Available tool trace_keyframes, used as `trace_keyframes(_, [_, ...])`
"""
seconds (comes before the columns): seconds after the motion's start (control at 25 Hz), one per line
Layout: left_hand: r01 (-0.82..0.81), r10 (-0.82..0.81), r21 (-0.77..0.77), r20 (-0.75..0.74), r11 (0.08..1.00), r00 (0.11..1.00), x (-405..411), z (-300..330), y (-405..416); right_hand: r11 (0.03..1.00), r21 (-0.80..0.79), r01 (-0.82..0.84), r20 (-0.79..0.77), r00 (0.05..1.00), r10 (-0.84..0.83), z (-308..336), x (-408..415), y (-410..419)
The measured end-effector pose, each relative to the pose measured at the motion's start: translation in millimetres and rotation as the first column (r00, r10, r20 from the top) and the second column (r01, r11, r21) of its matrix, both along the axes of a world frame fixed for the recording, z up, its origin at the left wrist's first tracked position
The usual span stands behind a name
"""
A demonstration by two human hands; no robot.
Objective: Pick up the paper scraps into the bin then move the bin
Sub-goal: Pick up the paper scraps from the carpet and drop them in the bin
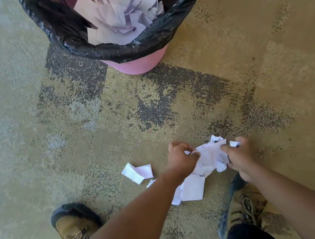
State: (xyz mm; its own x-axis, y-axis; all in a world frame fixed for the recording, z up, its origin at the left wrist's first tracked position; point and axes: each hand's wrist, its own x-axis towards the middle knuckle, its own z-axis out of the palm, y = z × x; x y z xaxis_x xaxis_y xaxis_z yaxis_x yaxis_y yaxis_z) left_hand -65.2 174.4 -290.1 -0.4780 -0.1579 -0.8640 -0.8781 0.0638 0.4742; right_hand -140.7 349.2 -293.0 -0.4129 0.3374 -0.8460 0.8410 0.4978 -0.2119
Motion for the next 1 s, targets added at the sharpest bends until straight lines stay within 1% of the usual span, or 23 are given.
trace_keyframes(0.04, [-0.024,0.024,0.001,-0.010,1.000,1.000,-0.9,-0.7,5.7,0.998,-0.055,0.035,-0.021,0.999,-0.036,-1.5,7.7,-6.8])
trace_keyframes(0.16, [-0.048,0.048,-0.012,-0.027,0.999,0.998,-4.3,-2.8,13.6,0.984,-0.174,0.049,-0.002,0.999,-0.050,-6.1,30.4,-27.0])
trace_keyframes(0.32, [-0.044,0.044,-0.009,-0.015,0.999,0.999,-3.7,4.9,-6.1,0.943,-0.328,0.054,-0.050,0.996,-0.075,-2.4,47.5,-48.5])
trace_keyframes(0.44, [-0.038,0.035,-0.035,-0.079,0.999,0.996,-1.3,19.5,-28.9,0.917,-0.397,-0.023,-0.129,0.991,-0.031,14.5,45.0,-62.7])
trace_keyframes(0.56, [-0.034,0.020,-0.098,-0.139,0.995,0.990,3.3,44.5,-48.2,0.891,-0.442,-0.098,-0.187,0.982,0.015,38.2,40.9,-74.6])
trace_keyframes(0.72, [-0.120,0.064,-0.182,-0.292,0.976,0.954,13.9,92.9,-73.0,0.816,-0.532,-0.227,-0.299,0.952,0.069,82.5,43.2,-102.6])
trace_keyframes(0.8, [-0.189,0.094,-0.209,-0.394,0.960,0.914,16.7,122.9,-83.4,0.767,-0.593,-0.246,-0.363,0.932,0.018,109.5,40.9,-120.7])
trace_keyframes(0.88, [-0.237,0.057,-0.279,-0.529,0.930,0.847,16.1,154.3,-94.3,0.694,-0.669,-0.266,-0.427,0.902,-0.067,139.1,35.8,-139.4])
trace_keyframes(0.96, [-0.287,-0.046,-0.378,-0.669,0.880,0.742,11.9,183.2,-106.3,0.612,-0.728,-0.308,-0.480,0.867,-0.135,171.3,28.5,-157.8])
trace_keyframes(1.0, [-0.322,-0.095,-0.405,-0.735,0.856,0.671,8.4,195.3,-112.2,0.579,-0.745,-0.331,-0.504,0.848,-0.164,186.8,23.9,-165.9])
